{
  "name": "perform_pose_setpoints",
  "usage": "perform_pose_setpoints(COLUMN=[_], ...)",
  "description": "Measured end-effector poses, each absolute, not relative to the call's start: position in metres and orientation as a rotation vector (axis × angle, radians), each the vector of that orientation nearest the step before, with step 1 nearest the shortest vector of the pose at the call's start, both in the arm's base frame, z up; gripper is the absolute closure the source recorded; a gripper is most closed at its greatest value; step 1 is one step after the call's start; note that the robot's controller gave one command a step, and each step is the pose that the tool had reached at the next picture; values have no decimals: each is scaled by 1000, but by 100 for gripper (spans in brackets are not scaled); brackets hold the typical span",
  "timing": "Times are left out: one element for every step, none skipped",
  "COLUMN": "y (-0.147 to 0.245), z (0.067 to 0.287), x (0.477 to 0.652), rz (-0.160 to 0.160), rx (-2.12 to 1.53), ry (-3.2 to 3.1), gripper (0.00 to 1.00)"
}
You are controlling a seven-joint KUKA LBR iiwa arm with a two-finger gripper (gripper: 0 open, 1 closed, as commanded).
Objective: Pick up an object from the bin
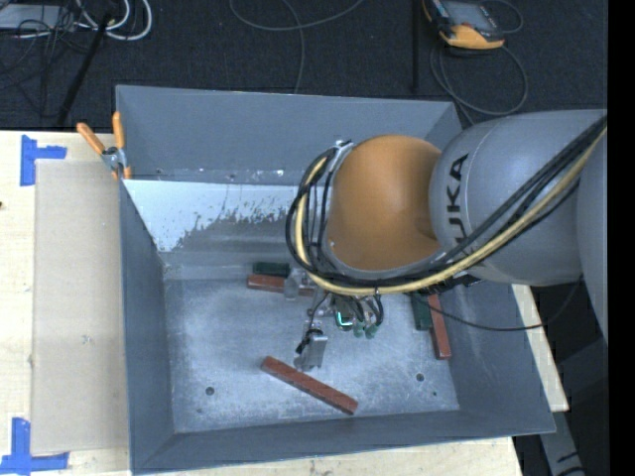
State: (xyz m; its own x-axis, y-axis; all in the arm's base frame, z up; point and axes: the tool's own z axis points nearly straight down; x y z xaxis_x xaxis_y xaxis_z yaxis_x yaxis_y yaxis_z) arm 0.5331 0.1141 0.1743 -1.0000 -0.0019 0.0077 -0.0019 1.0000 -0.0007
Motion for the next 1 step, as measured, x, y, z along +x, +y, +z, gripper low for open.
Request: perform_pose_setpoints(y=[79], z=[67], x=[499], rz=[1], rx=[309], ry=[-3116], gripper=[0])
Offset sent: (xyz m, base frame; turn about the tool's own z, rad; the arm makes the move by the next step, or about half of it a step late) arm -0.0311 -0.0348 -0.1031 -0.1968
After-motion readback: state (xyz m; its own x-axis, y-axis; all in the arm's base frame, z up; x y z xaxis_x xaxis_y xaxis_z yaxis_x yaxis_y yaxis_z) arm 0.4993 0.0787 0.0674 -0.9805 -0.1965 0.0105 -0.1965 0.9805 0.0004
